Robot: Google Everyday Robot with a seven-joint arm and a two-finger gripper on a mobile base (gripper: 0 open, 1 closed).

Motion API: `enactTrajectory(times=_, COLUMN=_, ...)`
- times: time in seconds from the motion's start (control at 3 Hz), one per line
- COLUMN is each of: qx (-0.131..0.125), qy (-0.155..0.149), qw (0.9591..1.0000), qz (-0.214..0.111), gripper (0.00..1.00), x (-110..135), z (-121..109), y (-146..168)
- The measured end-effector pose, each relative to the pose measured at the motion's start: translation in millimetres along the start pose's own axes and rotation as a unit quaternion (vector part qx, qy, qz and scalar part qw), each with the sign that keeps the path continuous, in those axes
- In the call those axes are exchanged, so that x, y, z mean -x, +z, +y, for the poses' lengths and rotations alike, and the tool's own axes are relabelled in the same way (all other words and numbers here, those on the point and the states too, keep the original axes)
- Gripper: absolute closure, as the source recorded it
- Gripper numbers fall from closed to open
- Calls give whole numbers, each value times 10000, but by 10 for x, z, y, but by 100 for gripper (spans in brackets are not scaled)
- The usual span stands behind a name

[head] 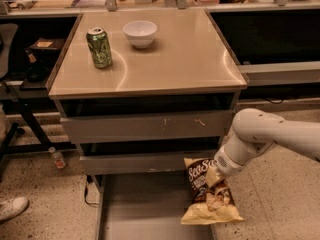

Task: Pick brown chip bag from bottom drawer and place on counter

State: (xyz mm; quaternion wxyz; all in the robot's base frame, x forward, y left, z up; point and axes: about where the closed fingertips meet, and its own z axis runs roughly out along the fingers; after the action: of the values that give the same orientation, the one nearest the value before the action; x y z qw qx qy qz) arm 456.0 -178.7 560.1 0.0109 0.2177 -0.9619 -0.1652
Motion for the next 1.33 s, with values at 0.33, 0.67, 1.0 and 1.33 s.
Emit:
enactTrajectory(times=0.33, qx=0, qy=-97, qw=9998, qz=-164, gripper=100, x=8, z=108, y=-214)
enactTrajectory(times=0.67, qx=-61, qy=-285, qw=9993, qz=-255, gripper=100, x=7, z=420, y=-609)
enactTrajectory(times=1.0, qx=-238, qy=-507, qw=9975, qz=-427, gripper=100, x=47, z=726, y=-1113)
enactTrajectory(times=1.33, qx=-456, qy=-920, qw=9925, qz=-666, gripper=100, x=157, z=1052, y=-1625)
